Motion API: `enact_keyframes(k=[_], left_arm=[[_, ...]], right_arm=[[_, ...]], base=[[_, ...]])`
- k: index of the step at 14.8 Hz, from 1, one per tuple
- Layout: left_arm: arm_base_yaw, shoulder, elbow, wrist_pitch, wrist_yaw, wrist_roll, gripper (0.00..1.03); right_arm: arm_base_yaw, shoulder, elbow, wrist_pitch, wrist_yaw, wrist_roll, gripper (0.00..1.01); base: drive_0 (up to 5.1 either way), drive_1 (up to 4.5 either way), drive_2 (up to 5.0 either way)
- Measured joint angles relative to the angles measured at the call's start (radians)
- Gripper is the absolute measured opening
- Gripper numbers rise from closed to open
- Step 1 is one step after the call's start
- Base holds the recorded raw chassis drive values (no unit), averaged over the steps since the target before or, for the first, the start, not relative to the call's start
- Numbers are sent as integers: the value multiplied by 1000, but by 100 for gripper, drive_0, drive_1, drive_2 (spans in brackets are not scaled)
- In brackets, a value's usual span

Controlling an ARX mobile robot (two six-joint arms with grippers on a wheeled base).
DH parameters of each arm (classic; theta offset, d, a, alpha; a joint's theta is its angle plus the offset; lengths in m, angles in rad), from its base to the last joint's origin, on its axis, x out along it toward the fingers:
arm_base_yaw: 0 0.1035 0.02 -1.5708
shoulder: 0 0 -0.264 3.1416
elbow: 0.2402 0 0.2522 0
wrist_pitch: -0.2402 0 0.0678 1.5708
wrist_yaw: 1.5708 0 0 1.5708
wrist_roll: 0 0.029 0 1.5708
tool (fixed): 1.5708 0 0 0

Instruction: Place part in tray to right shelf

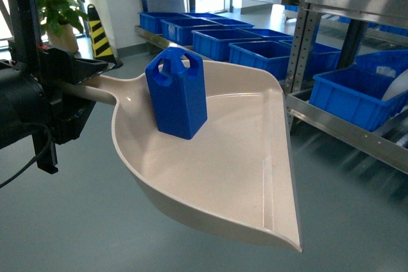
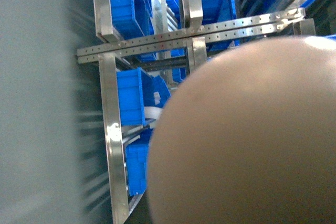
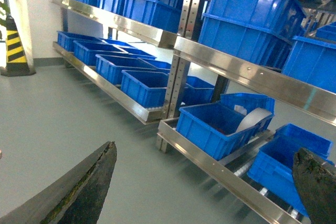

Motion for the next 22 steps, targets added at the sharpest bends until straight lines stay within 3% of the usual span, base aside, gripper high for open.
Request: enact_keyframes(k=[22], left_arm=[[-1,0,0,-1,0,0,17]], right_arm=[[0,0,0,0,0,0,98]], base=[[-159,-159,-159]])
